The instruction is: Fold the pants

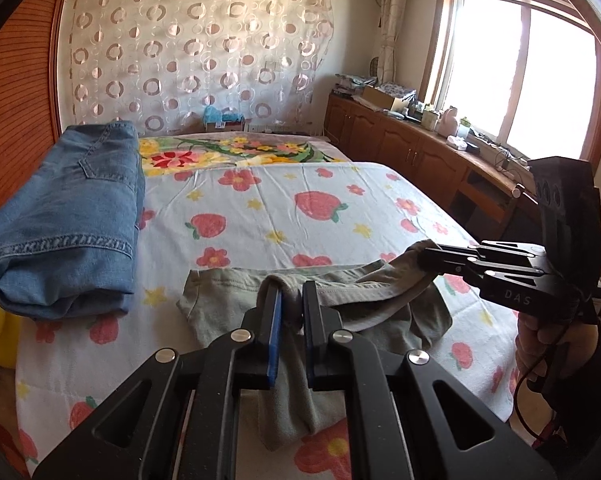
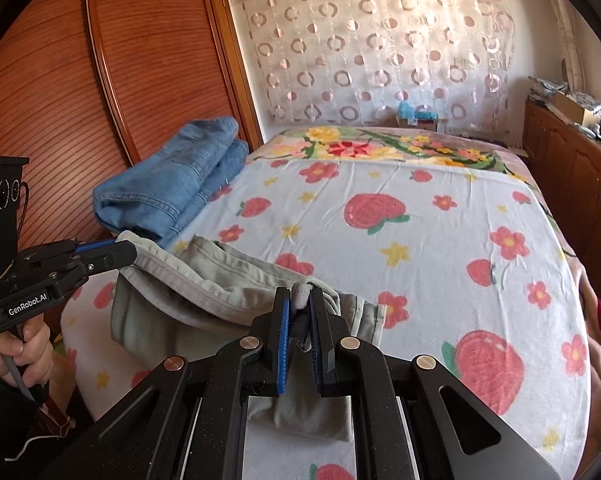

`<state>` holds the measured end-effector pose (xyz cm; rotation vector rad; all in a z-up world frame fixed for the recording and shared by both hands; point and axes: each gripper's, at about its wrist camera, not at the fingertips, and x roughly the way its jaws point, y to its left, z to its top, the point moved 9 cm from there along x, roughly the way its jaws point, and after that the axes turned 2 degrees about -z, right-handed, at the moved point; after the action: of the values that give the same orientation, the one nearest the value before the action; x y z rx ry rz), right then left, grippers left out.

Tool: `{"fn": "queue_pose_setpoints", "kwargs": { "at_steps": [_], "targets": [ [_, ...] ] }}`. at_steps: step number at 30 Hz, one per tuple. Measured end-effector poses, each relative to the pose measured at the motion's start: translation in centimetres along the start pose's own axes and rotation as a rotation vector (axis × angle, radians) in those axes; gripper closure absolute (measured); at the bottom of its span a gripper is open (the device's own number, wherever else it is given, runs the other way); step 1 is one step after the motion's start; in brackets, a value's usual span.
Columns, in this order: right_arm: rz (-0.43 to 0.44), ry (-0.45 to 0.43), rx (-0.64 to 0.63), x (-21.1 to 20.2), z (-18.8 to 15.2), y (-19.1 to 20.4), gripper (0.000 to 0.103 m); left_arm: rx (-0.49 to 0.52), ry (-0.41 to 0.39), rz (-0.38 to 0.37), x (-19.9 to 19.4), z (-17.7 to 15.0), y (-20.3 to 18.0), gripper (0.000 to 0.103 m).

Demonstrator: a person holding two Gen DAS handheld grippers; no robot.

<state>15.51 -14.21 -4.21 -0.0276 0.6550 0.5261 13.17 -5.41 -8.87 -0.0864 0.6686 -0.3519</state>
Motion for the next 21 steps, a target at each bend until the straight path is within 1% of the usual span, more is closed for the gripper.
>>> {"fn": "queue_pose_setpoints", "kwargs": {
  "at_steps": [3, 5, 6, 7, 8, 9, 10, 11, 12, 16, 18, 20, 21],
  "targets": [
    [-0.010, 0.009, -0.004, 0.6, 0.1, 0.0, 0.094, -0.005, 0.006, 0.017, 0.4, -0.2, 0.4, 0.092],
    [-0.016, 0.014, -0.006, 1.0, 0.3, -0.1, 0.094, -0.005, 0.011, 0.023, 0.5, -0.2, 0.6, 0.081],
    [-0.020, 0.016, -0.008, 1.1, 0.4, -0.1, 0.094, -0.005, 0.011, 0.029, 0.6, -0.2, 0.7, 0.078],
    [-0.023, 0.019, -0.008, 1.4, 0.5, 0.0, 0.094, -0.004, 0.013, 0.029, 0.6, -0.3, 0.7, 0.069],
    [-0.023, 0.020, -0.007, 1.4, 0.5, -0.1, 0.094, -0.002, 0.016, 0.023, 0.5, -0.4, 0.7, 0.055],
    [-0.024, 0.021, -0.008, 1.5, 0.6, -0.1, 0.094, -0.003, 0.018, 0.020, 0.5, -0.5, 0.7, 0.050],
    [-0.029, 0.021, -0.009, 1.7, 0.7, -0.1, 0.094, -0.006, 0.021, 0.014, 0.4, -0.7, 0.7, 0.039],
    [-0.032, 0.020, -0.011, 1.8, 0.8, -0.1, 0.094, -0.009, 0.023, 0.008, 0.4, -0.8, 0.8, 0.026],
    [-0.034, 0.020, -0.013, 1.9, 0.9, -0.1, 0.094, -0.015, 0.029, 0.000, 0.5, -1.2, 0.8, 0.022],
    [-0.047, 0.019, -0.021, 2.3, 1.0, -0.2, 0.094, -0.034, 0.063, 0.003, 0.8, -2.5, 1.4, 0.021],
    [-0.067, 0.018, -0.028, 2.4, 1.0, -0.4, 0.093, -0.039, 0.078, 0.009, 1.0, -3.2, 1.7, 0.021],
    [-0.086, 0.023, -0.033, 2.4, 0.9, -0.6, 0.082, -0.044, 0.087, 0.018, 1.0, -3.9, 2.0, 0.020],
    [-0.100, 0.025, -0.036, 2.3, 0.9, -0.8, 0.080, -0.049, 0.086, 0.017, 0.9, -4.2, 2.1, 0.020]
  ]
}}
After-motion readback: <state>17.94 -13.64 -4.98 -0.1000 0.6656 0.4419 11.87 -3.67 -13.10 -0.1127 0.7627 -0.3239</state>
